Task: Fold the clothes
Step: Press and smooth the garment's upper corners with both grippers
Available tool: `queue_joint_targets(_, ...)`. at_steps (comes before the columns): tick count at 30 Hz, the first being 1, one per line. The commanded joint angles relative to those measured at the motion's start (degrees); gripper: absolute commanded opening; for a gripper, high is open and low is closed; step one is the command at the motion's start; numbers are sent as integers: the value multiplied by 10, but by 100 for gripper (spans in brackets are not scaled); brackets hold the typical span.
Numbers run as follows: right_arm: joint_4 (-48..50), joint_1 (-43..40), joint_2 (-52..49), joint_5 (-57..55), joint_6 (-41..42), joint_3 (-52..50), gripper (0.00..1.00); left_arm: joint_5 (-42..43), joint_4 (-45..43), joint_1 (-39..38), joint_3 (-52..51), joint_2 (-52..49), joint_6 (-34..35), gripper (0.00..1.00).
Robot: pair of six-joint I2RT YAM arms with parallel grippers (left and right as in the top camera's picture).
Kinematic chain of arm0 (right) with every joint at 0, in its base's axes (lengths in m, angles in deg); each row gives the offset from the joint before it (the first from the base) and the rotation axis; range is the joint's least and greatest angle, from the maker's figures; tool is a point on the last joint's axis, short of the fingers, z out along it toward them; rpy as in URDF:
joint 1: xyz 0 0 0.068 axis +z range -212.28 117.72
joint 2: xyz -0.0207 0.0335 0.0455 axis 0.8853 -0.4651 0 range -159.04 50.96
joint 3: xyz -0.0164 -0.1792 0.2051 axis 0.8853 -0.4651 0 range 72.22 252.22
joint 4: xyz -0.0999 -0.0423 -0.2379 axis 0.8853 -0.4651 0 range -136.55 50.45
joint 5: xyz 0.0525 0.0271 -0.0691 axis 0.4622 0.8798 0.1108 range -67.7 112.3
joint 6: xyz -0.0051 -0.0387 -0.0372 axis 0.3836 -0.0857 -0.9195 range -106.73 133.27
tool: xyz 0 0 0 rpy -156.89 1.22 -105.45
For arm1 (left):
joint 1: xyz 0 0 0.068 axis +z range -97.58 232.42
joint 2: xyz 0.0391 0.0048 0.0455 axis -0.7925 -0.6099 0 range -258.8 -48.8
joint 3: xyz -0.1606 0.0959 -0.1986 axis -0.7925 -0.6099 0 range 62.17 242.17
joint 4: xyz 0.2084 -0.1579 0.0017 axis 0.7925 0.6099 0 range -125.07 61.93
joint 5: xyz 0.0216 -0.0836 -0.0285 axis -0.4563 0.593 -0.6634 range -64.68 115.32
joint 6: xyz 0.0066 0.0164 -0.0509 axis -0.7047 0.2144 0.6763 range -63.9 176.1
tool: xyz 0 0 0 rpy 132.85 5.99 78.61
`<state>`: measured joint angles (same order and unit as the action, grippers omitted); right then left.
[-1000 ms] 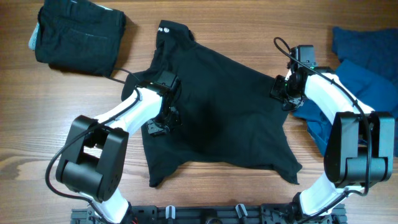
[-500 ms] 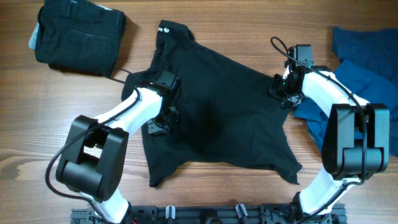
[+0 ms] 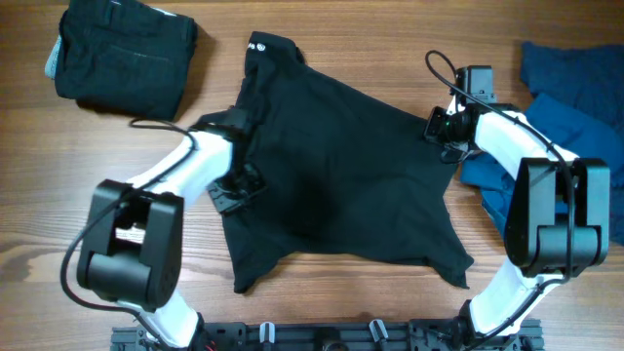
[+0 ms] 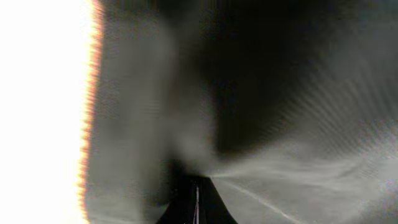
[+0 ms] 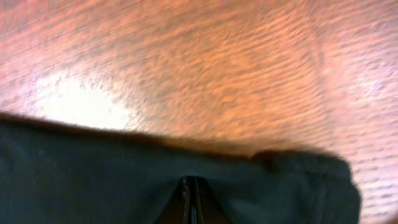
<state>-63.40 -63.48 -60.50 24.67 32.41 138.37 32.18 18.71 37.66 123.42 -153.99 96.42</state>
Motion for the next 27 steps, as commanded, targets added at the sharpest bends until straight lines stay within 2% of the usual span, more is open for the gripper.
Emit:
queue_joint_targets(1, 5, -24, -36, -25, -12, -9, 4, 3, 14, 62, -6, -6, 21, 4)
queue_joint_targets(8, 21, -29, -46, -19, -11, -9, 4, 27, 25, 122, -6, -6, -9, 4)
queue_joint_targets(14, 25, -29, -67, -12, -17, -9, 4, 24, 24, 127, -5, 1, -34, 4)
queue_joint_targets(18, 24, -29, -72, -10, -26, -5, 4, 21, 23, 126, -5, 53, -35, 4)
queue_joint_targets(22, 24, -29, -72, -10, -25, -5, 4, 33, -2, 104, -5, 155, -41, 4)
queue_joint_targets(27, 16, -29, -72, -10, -26, -5, 4, 88, -21, 50, -6, 161, -35, 4)
